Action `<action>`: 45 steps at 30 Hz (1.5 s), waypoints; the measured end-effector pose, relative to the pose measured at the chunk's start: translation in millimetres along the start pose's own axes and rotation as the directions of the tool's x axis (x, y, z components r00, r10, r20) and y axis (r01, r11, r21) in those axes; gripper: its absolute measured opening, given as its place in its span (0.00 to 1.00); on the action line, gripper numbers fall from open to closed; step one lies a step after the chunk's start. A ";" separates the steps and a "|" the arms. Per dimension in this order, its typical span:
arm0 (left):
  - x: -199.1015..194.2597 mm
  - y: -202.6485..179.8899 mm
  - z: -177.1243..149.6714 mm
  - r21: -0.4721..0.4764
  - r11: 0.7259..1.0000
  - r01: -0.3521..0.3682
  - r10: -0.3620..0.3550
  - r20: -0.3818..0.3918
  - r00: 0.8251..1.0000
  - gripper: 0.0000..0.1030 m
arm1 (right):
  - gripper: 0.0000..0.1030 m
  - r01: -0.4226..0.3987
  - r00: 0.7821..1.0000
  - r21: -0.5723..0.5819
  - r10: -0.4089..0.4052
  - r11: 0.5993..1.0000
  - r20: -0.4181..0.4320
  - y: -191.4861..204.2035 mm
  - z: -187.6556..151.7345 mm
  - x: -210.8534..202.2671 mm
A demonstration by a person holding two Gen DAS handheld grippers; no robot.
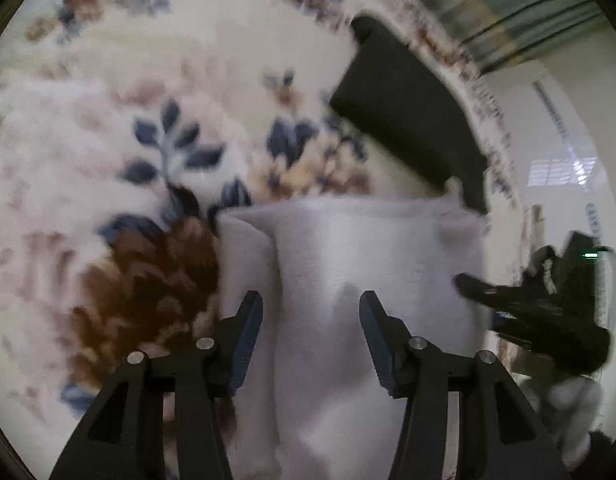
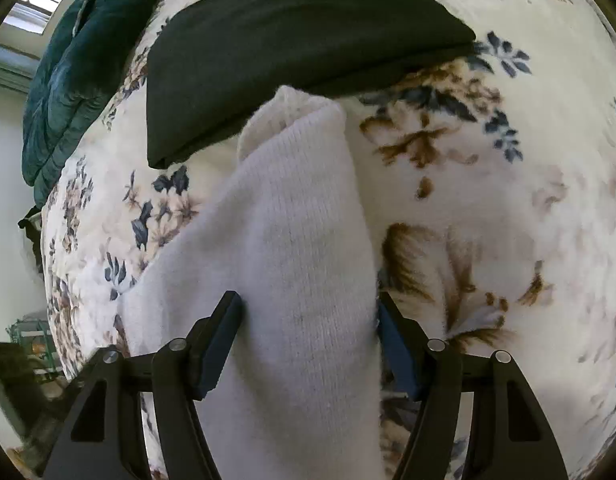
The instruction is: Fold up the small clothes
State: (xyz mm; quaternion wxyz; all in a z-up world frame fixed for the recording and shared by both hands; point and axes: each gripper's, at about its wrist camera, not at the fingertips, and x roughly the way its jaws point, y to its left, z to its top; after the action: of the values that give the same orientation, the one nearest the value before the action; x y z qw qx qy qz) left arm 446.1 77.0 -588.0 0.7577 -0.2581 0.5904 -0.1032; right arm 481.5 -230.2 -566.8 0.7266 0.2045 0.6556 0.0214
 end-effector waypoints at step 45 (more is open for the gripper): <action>-93.9 68.6 -275.5 -0.176 0.978 0.115 -0.157 -0.248 0.956 0.14 | 0.13 -0.346 0.802 0.361 0.472 0.866 -0.365 -99.7 -374.1 22.0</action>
State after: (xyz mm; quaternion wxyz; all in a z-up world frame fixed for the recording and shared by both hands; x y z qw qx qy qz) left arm 148.3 104.2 -591.0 0.6415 -0.3423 0.6719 -0.1408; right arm 101.3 -214.2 -641.3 0.5004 0.4313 0.7388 0.1334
